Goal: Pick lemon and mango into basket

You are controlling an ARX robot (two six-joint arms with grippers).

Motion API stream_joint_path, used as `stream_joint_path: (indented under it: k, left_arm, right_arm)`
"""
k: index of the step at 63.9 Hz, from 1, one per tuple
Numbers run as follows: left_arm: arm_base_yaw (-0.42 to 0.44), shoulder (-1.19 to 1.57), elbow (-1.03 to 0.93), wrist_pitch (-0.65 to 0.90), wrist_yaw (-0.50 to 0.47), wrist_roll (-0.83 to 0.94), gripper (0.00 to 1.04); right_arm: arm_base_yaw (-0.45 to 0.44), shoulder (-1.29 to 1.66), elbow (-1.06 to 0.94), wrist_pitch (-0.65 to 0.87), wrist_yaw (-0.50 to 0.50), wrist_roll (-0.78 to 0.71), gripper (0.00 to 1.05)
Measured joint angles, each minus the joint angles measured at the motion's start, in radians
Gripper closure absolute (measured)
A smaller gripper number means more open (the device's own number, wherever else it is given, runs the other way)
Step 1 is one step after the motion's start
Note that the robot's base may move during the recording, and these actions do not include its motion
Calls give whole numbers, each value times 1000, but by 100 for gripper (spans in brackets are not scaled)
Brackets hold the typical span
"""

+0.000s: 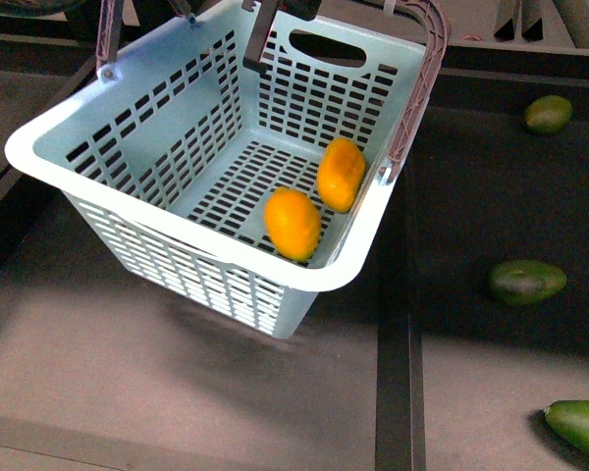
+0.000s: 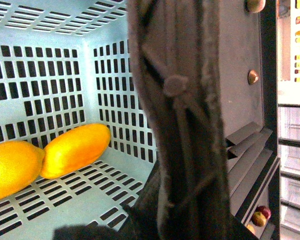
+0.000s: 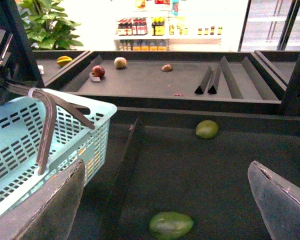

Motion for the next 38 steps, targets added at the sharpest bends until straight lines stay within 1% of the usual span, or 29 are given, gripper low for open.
stream_joint_path:
  k: [8, 19, 28, 30, 38]
  left_arm:
    - [25, 27, -14, 45, -8, -6, 100]
    - [42, 7, -116, 127, -8, -26, 100]
    - [44, -29, -195, 131, -15, -57, 100]
    - [44, -34, -203, 131, -17, -60, 98]
    - [44, -47, -233, 110, -30, -60, 73]
  right_arm:
    - [0, 0, 0, 0, 0, 0, 9]
    - [0, 0, 0, 0, 0, 0, 9]
    - [0, 0, 0, 0, 0, 0, 9]
    - [0, 0, 0, 0, 0, 0, 9]
    - [0, 0, 0, 0, 0, 0, 9]
